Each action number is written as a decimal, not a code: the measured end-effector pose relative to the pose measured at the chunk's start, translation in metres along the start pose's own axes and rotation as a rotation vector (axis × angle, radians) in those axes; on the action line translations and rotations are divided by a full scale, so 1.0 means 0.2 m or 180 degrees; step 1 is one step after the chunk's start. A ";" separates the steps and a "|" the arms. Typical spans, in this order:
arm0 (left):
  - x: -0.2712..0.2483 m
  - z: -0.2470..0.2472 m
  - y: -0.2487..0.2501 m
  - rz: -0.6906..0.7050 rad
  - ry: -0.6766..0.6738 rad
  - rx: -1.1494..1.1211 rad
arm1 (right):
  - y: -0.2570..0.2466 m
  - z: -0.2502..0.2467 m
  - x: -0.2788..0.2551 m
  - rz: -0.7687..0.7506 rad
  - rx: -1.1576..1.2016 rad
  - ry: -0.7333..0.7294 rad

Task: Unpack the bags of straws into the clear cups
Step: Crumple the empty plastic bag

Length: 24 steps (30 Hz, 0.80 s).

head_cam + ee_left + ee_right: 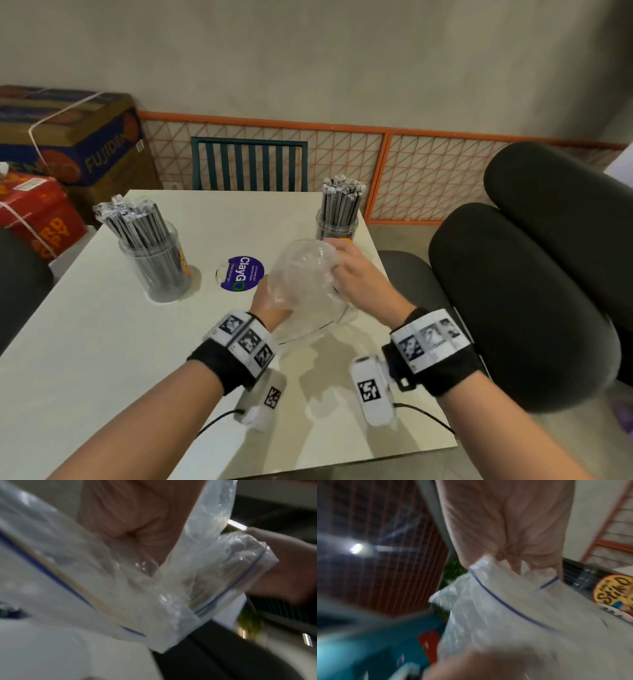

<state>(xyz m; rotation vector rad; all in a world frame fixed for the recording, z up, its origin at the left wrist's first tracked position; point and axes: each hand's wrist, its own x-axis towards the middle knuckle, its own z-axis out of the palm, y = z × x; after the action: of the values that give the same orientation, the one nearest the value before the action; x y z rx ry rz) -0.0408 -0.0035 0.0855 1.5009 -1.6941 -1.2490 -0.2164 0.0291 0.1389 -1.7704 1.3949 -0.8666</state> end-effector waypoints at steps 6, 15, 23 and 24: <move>-0.07 -0.12 0.22 -0.0470 -0.1507 -0.3058 | 0.11 0.04 -0.04 -0.0892 -0.1576 0.0329; 0.03 -0.13 0.16 -0.0163 -0.0322 -0.2003 | 0.06 -0.05 -0.07 -0.0182 0.0304 -0.0173; -0.01 0.04 0.20 0.0969 0.0380 -0.0458 | -0.04 0.01 -0.05 0.1258 0.3259 -0.1107; -0.02 0.06 0.21 0.1360 0.0485 0.0080 | -0.06 0.01 -0.04 0.1155 0.3300 -0.1070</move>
<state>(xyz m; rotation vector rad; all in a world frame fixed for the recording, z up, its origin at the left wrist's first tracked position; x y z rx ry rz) -0.0690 0.0019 0.1182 1.1324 -1.8089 -0.8687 -0.2100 0.0384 0.1467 -0.7822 0.7567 -0.8141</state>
